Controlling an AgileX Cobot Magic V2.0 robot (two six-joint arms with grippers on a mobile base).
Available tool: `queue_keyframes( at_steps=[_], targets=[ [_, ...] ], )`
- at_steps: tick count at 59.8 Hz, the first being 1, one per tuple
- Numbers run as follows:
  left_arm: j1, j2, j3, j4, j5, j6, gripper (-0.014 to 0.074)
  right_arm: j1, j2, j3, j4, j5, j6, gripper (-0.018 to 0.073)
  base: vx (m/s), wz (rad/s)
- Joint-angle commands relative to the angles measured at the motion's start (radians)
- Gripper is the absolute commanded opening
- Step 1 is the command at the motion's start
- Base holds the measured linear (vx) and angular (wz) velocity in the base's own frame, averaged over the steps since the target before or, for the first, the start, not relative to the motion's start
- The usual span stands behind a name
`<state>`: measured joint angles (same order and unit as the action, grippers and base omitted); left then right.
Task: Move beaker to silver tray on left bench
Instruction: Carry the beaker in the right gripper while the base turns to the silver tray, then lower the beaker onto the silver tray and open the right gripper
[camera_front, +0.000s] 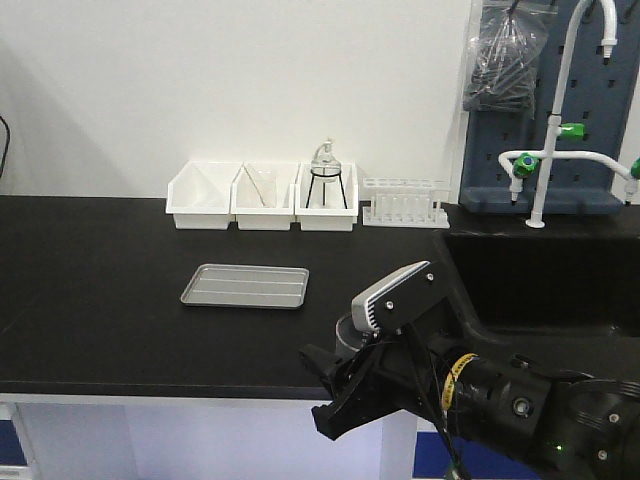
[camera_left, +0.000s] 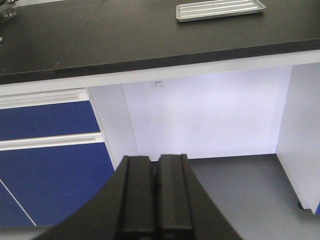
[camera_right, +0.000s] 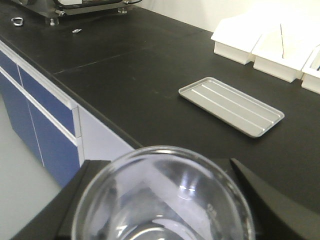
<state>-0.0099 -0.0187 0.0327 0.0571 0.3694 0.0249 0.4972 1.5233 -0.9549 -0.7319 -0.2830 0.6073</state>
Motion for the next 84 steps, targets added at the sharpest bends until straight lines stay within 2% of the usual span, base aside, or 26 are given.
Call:
queue_keyframes(
  at_steps=[1,45,84],
  targets=[
    [-0.005,-0.006,0.02,-0.003,-0.081,-0.002,0.0001,-0.001,-0.038,-0.035,0.011,-0.066,0.001,-0.0011,0.27,0.13],
    [-0.005,-0.006,0.02,-0.003,-0.081,-0.002,0.0001,-0.001,-0.038,-0.035,0.011,-0.066,0.001,-0.0011,0.31,-0.01],
    [-0.005,-0.006,0.02,-0.003,-0.081,-0.002,0.0001,-0.001,-0.038,-0.035,0.011,-0.071,0.001,-0.0011,0.17,0.01]
  ],
)
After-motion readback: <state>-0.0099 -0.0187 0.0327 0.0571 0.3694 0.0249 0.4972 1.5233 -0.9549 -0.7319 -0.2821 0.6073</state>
